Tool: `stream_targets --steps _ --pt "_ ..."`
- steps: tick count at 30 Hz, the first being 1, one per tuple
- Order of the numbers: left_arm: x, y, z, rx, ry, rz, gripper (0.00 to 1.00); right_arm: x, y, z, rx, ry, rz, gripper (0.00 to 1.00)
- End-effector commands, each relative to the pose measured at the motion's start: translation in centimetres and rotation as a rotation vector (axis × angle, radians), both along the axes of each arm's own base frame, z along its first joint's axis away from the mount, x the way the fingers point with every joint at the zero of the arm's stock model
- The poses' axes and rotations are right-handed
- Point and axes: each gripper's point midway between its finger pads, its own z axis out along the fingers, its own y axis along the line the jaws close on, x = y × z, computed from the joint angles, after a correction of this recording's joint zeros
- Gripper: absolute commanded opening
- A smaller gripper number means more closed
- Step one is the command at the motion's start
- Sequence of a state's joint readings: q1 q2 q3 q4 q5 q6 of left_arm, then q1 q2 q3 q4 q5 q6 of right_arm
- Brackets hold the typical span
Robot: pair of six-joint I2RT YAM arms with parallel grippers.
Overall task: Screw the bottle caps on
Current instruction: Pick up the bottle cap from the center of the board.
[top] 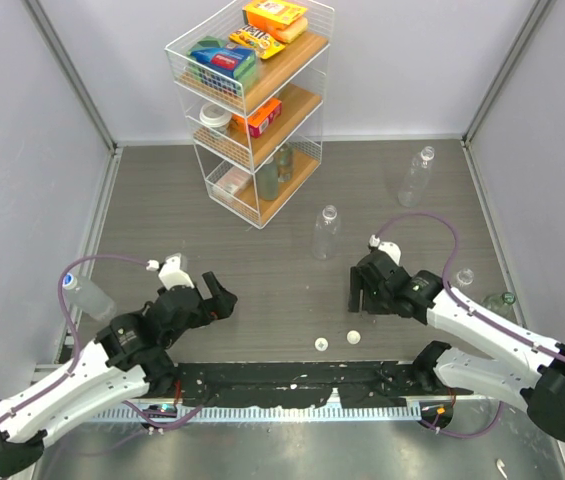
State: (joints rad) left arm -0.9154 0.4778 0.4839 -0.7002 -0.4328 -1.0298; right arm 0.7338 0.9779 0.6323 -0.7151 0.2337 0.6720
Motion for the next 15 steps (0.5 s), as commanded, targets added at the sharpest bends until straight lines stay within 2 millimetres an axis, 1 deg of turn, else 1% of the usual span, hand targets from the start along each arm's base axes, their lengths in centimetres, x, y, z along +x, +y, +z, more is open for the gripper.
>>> stream_targets --steps 1,3,4,6,7,8,12,15 --pt "0.1 -0.2 0.6 -0.039 -0.019 0.009 1.0 -1.5 0.3 -1.0 0.038 0.075 -0.045 0.74" --pt "0.1 0.0 0.4 -0.035 -0.016 0.017 1.0 -2.3 0.3 -1.6 0.044 0.115 -0.035 0.71" --pt "0.1 0.0 0.4 -0.034 -0.015 0.018 1.0 -2.7 0.4 -1.9 0.047 0.129 -0.027 0.68" --pt "0.0 0.0 0.2 -0.031 -0.011 0.016 1.0 -3.7 0.2 -2.3 0.05 0.169 -0.015 0.64" --pt "0.1 -0.1 0.3 -0.033 -0.011 0.015 1.0 -4.0 0.4 -2.2 0.064 0.176 -0.007 0.64" --pt "0.1 0.0 0.1 -0.027 -0.009 0.015 1.0 -4.2 0.3 -2.5 0.067 0.179 -0.007 0.64" --pt "0.1 -0.1 -0.1 -0.023 -0.004 0.013 1.0 -4.7 1.2 -2.2 0.128 0.189 0.014 0.62" --pt "0.0 -0.1 -0.1 -0.016 0.0 0.012 1.0 -5.0 0.8 -2.5 0.121 0.199 -0.009 0.6"
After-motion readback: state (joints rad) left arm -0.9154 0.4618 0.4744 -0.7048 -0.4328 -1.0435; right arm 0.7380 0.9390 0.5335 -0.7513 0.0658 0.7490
